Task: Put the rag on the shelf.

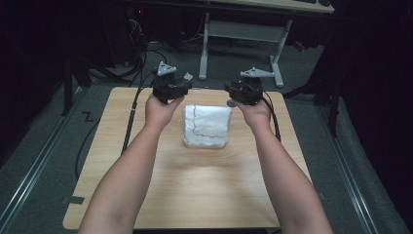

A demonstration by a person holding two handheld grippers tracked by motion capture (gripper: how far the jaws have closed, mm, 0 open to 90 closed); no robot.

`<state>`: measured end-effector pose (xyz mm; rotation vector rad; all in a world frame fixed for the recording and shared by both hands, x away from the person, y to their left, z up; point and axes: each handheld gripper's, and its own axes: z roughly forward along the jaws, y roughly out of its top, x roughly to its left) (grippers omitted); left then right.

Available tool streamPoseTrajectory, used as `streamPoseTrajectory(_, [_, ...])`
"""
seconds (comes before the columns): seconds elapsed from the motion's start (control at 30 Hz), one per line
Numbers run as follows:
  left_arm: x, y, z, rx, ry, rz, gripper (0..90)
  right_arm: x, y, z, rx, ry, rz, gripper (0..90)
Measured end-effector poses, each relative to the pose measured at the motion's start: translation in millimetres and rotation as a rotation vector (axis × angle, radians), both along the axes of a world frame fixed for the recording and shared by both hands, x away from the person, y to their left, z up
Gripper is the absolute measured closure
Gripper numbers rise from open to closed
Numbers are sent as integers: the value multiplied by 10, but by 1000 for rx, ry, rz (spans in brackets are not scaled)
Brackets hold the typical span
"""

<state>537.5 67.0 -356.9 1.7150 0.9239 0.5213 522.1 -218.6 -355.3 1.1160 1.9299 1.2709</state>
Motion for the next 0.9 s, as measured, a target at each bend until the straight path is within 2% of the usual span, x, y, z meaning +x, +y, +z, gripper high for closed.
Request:
streamPoseTrajectory(0.2, [-195,174,-4,18,-13,11,484,-186,-52,-11,0,-21,-4,575])
streamPoseTrajectory(0.3, [-312,260,-32,45,-22,8,471,-296,-87,-59,4,-20,1,535])
streamPoseTrajectory(0.4, [-477,355,-78,45,-22,-5,442,-425,-117,-112,10,-12,8,483])
streamPoseTrajectory(0.43, [-560,393,-107,26,-22,-11,434,-474,-130,-134,6,-15,11,467])
streamPoseTrajectory(0.53, [-828,501,-248,34,-27,-13,427,-648,-165,-212,4,-14,15,402])
streamPoseTrajectory(0.6, [-1017,607,-382,21,-15,-9,421,-769,-191,-280,-5,-11,20,362])
streamPoseTrajectory(0.73, [-1305,755,-615,28,11,-8,406,-1007,-253,-456,-22,13,37,312])
streamPoseTrajectory(0.8, [-1440,830,-748,37,35,-5,406,-1140,-280,-564,-43,10,36,300])
streamPoseTrajectory(0.9, [-1628,941,-983,13,76,1,405,-1338,-313,-772,-60,39,37,294])
